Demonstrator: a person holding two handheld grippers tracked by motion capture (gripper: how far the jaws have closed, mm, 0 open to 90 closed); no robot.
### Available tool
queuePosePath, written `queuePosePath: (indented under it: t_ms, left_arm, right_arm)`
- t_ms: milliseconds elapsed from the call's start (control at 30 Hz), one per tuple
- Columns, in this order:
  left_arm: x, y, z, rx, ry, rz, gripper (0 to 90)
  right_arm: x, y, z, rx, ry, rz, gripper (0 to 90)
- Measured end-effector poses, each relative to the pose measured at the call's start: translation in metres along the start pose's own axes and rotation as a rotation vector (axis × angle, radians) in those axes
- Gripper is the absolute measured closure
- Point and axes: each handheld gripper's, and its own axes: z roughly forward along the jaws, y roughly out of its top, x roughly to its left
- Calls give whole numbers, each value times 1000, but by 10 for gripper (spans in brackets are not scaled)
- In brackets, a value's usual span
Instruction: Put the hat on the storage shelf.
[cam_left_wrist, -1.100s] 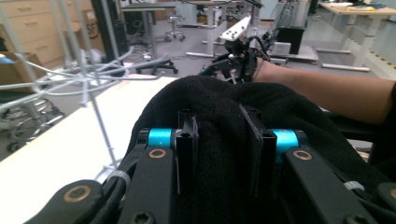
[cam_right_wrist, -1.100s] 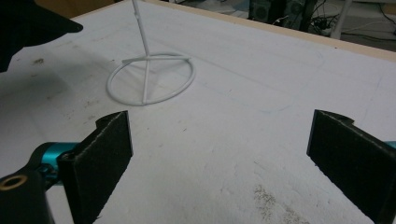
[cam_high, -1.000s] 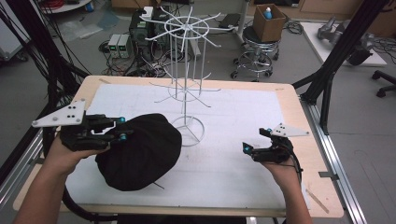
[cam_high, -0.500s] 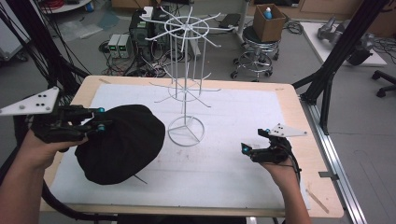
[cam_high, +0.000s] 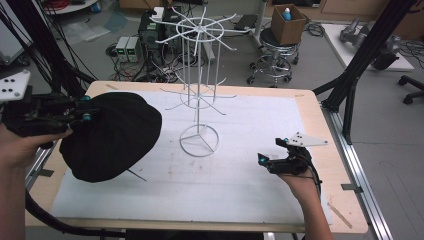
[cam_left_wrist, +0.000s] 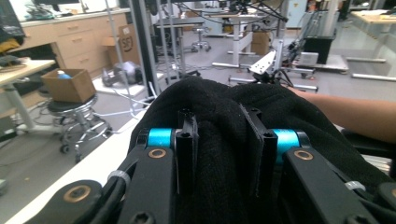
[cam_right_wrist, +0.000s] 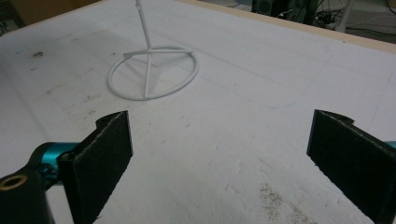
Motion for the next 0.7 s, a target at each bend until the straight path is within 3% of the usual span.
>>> queuePosePath:
  t_ms: [400,700]
  left_arm:
    - [12,39,-21,-33,73,29,696]
    - [27,63,-18,-39,100,35,695]
  right_arm:
    - [1,0,1,3,0,-2,59]
    - [1,-1,3,10,-1,0,59]
